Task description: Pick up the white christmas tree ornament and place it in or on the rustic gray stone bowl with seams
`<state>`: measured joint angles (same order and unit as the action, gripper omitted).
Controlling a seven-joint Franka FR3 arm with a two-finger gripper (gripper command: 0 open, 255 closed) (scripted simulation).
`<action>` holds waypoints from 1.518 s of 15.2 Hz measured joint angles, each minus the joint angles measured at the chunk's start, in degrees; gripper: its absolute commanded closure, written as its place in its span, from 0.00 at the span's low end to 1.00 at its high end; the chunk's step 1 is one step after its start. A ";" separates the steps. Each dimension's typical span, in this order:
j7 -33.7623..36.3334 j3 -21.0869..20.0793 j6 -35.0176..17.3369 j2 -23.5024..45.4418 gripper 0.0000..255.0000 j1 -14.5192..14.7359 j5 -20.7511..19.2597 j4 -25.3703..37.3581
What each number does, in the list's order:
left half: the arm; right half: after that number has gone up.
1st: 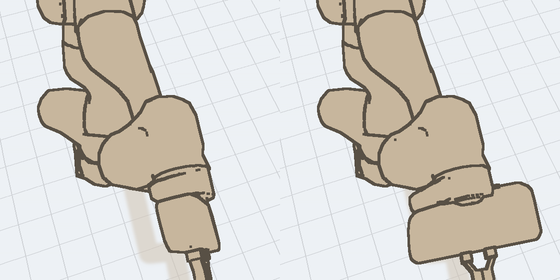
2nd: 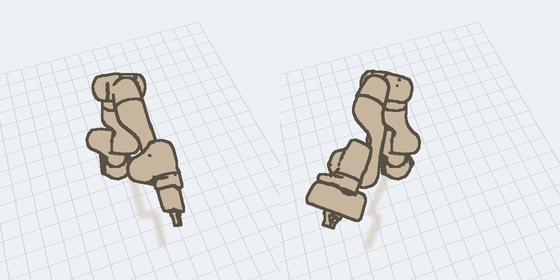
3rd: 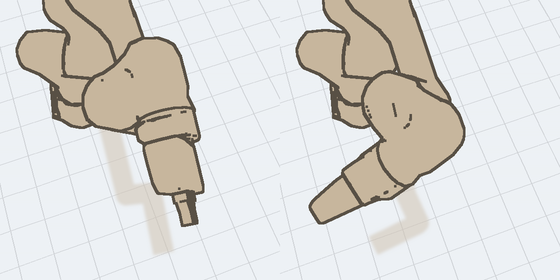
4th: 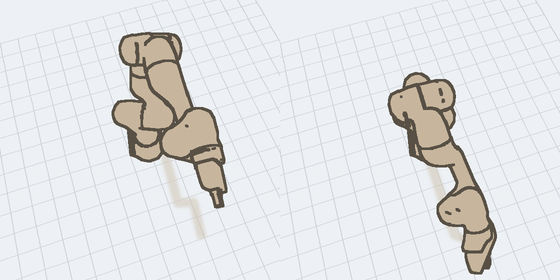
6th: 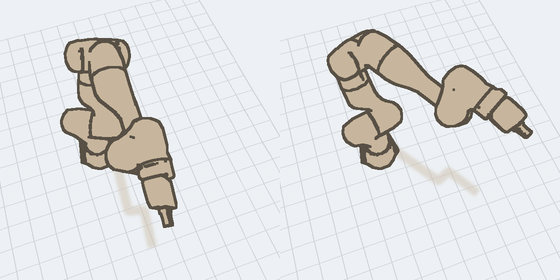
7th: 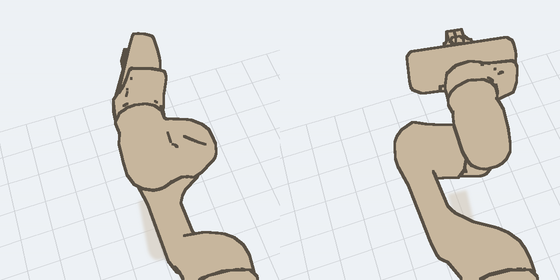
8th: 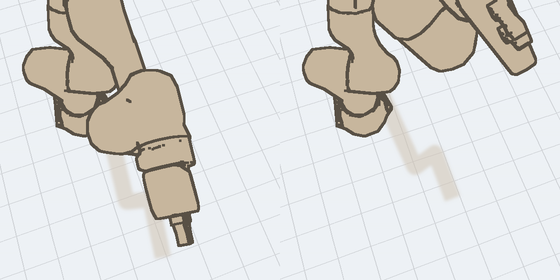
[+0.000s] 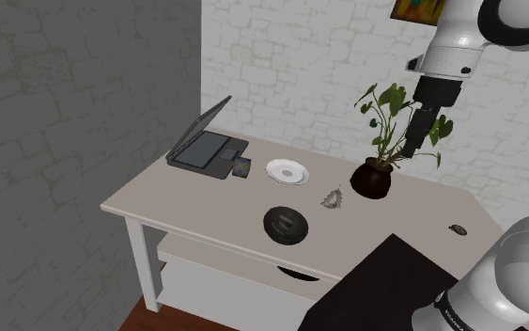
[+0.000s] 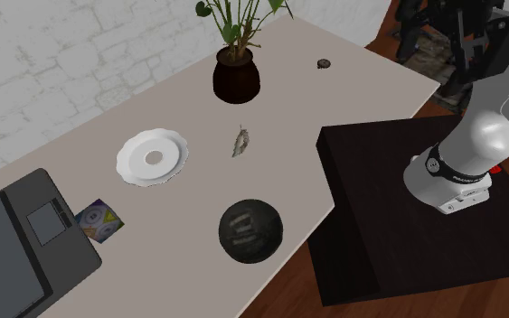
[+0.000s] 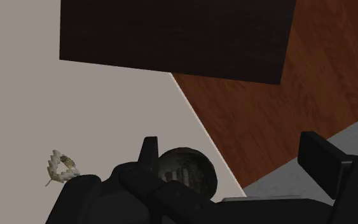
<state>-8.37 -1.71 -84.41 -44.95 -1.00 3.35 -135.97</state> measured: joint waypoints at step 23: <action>-35.51 21.63 -41.31 22.38 0.00 -0.89 -11.48 -13.29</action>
<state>-43.88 19.93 -125.72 -22.57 -1.89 -8.13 -149.26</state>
